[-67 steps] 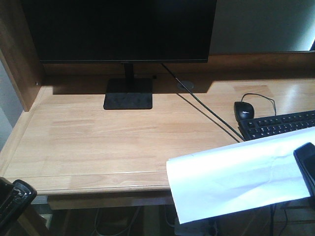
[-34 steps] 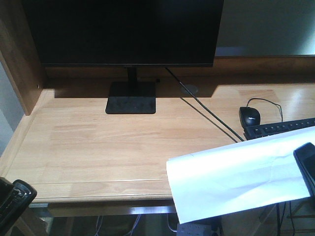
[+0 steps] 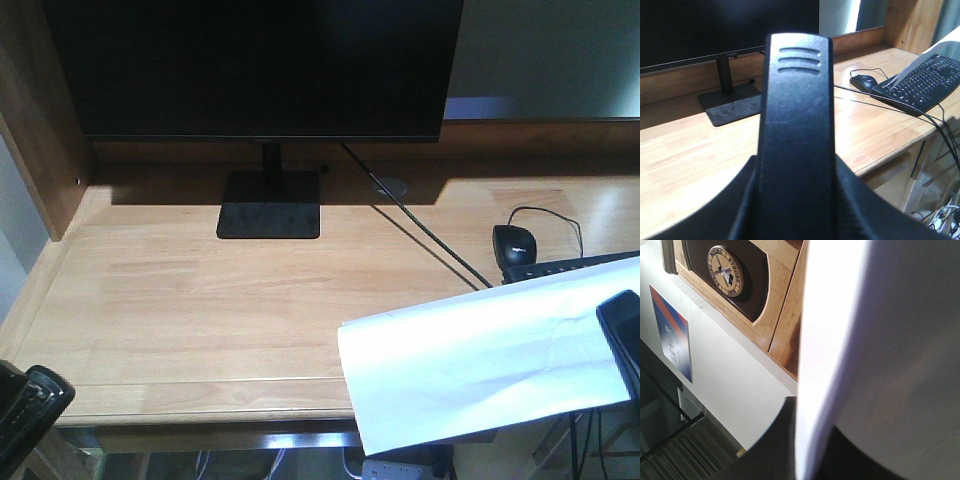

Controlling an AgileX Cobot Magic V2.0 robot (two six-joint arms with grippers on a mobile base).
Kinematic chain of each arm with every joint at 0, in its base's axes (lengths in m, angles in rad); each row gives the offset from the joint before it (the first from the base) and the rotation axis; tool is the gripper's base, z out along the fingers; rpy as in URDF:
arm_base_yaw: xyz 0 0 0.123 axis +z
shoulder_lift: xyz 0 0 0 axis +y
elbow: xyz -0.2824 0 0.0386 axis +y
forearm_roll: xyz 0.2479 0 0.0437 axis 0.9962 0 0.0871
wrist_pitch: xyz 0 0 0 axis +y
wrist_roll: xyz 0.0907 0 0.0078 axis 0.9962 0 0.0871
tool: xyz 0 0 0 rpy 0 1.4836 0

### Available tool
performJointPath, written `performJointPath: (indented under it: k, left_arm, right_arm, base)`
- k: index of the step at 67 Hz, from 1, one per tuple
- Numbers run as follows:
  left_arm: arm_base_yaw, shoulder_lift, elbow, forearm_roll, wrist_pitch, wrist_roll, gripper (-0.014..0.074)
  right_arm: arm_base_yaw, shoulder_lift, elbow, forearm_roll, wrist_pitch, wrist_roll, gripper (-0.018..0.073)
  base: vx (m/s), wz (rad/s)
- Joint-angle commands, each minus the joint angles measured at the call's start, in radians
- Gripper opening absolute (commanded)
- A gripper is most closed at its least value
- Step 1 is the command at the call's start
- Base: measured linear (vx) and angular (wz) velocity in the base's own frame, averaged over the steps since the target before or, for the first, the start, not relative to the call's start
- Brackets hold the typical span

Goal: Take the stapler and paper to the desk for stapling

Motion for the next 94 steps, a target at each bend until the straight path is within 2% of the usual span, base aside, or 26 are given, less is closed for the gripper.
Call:
performJointPath:
  k: [1, 94]
  left_arm:
    - [-0.003, 0.014, -0.03, -0.022, -0.121, -0.002, -0.0007]
    - [-0.003, 0.014, -0.03, -0.022, -0.121, -0.002, -0.0007]
  right_arm:
    - [0.001, 0.002, 0.008, 0.017, -0.062, -0.006, -0.0009]
    - [0.001, 0.002, 0.008, 0.017, -0.062, -0.006, -0.0009]
  base:
    - [0.02, 0.0]
    - [0.0, 0.0]
